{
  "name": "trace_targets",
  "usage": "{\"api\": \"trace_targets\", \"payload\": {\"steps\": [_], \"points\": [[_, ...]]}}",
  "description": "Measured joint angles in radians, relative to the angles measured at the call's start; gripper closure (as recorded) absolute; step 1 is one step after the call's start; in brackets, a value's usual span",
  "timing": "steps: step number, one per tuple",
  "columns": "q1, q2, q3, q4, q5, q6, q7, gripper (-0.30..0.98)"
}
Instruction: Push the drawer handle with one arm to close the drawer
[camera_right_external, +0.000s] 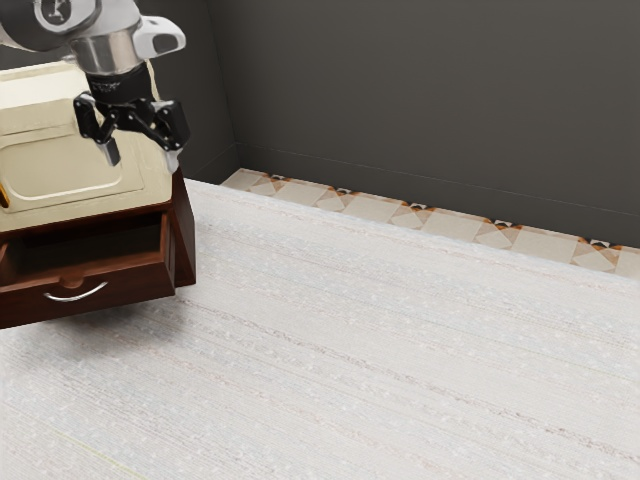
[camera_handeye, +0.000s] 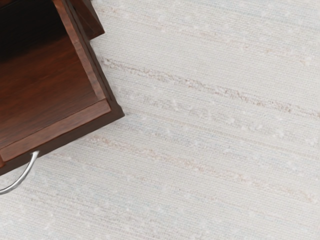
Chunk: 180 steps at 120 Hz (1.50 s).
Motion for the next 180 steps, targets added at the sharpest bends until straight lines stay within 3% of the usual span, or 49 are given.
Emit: {"api": "trace_targets", "payload": {"steps": [17,36,41,49,56,62,73,94,112,138,180], "points": [[-0.012,-0.041,-0.004,-0.073,-0.023,0.069,-0.009,0.00],[0.030,-0.148,0.080,-0.169,-0.030,0.120,-0.042,0.00],[0.103,-0.154,0.077,-0.172,-0.034,0.122,-0.058,0.00],[0.309,-0.150,0.022,-0.169,-0.067,0.126,-0.081,0.00],[0.655,-0.139,-0.183,-0.166,-0.138,0.128,-0.099,0.00],[0.780,-0.114,-0.259,-0.151,-0.182,0.127,-0.114,0.00],[0.741,-0.122,-0.174,-0.184,-0.222,0.138,-0.140,0.02],[0.709,-0.289,-0.155,-0.510,-0.218,0.204,-0.187,0.46],[0.655,-0.300,-0.160,-0.724,-0.174,0.396,-0.209,0.65],[0.648,-0.254,-0.157,-0.829,-0.144,0.642,-0.209,0.75],[0.643,-0.243,-0.156,-0.907,-0.126,0.777,-0.203,0.78]]}}
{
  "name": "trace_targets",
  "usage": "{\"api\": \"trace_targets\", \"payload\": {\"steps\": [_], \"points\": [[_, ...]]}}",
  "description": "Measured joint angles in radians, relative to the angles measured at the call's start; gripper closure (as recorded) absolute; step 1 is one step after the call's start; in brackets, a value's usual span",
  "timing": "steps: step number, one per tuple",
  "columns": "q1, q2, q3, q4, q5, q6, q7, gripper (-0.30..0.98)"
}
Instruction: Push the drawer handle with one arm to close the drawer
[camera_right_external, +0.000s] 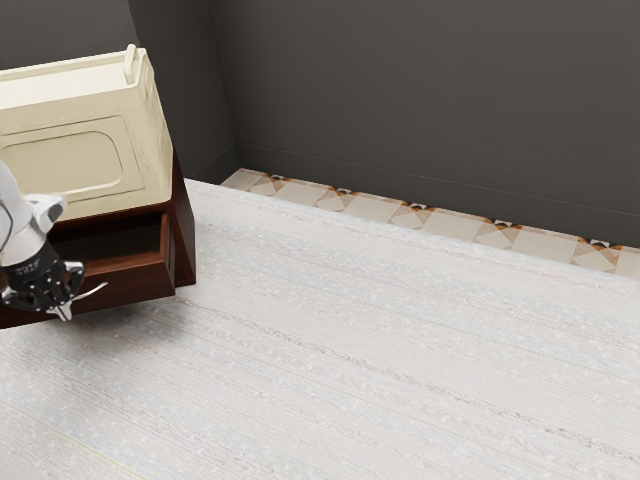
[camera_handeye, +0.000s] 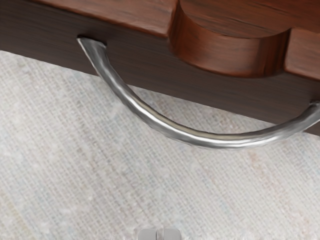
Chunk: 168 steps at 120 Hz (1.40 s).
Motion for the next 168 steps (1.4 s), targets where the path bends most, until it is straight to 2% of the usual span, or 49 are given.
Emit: {"api": "trace_targets", "payload": {"steps": [23,43,78,96,168], "points": [[-0.001,0.036,0.000,-0.009,0.073,0.092,0.014,0.78],[-0.001,0.068,0.000,-0.003,0.100,0.144,0.024,0.78],[-0.001,0.150,0.004,0.030,0.106,0.216,0.040,0.79],[-0.001,0.200,0.035,0.080,0.107,0.231,0.049,0.79],[0.000,0.451,0.064,0.367,0.100,0.227,0.114,0.79]]}}
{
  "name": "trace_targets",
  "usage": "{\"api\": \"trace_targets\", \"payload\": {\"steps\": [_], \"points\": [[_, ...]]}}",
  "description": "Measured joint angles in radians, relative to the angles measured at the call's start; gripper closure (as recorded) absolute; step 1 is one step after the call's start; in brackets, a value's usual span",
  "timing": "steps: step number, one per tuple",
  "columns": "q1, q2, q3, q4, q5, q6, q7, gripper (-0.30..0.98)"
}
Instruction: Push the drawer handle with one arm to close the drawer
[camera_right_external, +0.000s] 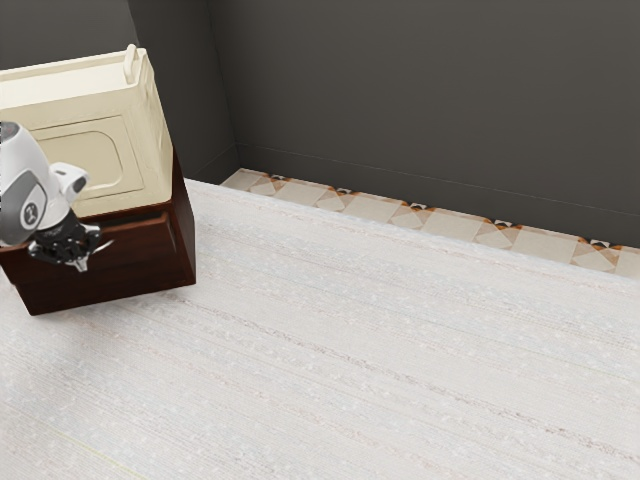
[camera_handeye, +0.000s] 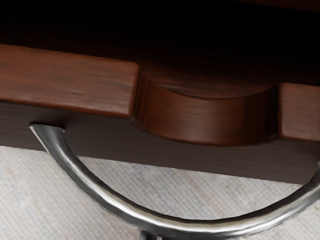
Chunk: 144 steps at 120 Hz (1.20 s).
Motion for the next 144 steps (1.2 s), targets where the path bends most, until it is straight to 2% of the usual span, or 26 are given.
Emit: {"api": "trace_targets", "payload": {"steps": [37,54,64,70,82,89,96,111,124,144], "points": [[-0.005,0.064,-0.001,0.120,-0.009,-0.063,0.038,0.79],[-0.020,0.024,0.001,0.068,-0.071,-0.078,0.051,0.79],[-0.039,-0.063,0.002,-0.011,-0.116,-0.087,0.054,0.79],[-0.121,-0.127,0.016,-0.042,-0.144,-0.109,0.055,0.79],[-0.436,-0.221,0.026,-0.055,-0.192,-0.159,0.057,0.78],[-0.553,-0.252,0.027,-0.043,-0.206,-0.182,0.059,0.66],[-0.608,-0.264,0.028,-0.022,-0.212,-0.202,0.061,0.53],[-0.670,-0.237,0.027,0.238,-0.160,-0.370,0.073,0.29],[-0.704,-0.240,0.038,0.346,-0.105,-0.539,0.086,0.18],[-0.741,-0.257,0.048,0.346,-0.075,-0.683,0.124,0.08]]}}
